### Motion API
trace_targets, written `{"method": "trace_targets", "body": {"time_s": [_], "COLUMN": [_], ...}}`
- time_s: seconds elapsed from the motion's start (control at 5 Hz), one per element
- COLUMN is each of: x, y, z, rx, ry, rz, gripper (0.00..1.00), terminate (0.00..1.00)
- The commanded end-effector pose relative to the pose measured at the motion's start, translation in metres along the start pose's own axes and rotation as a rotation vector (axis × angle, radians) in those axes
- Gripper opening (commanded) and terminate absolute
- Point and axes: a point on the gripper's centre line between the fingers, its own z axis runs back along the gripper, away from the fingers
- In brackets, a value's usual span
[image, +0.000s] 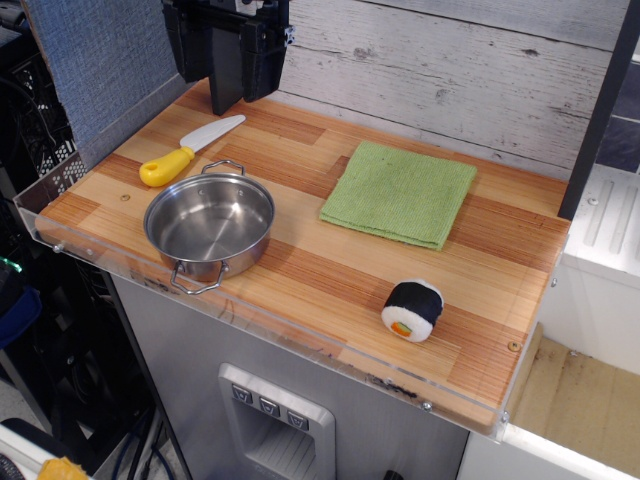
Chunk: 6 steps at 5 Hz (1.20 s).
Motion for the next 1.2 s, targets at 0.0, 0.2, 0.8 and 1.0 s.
{"method": "trace_targets", "body": {"time_s": [0.0,0.2,0.8,1.0], "x": [0.0,-0.003,-0.02,-0.025], "y": [0.0,-0.009,-0.014,-0.015], "z": [0.0,-0.021,-0.065,-0.081], "rx": [0.0,0.042,0.15,0.167], "ry": [0.0,0.007,-0.108,-0.109], "rz": [0.0,0.007,0.076,0.063], "gripper": [1.0,1.0,1.0,1.0], "terminate": [0.0,0.0,0.0,0.0]}}
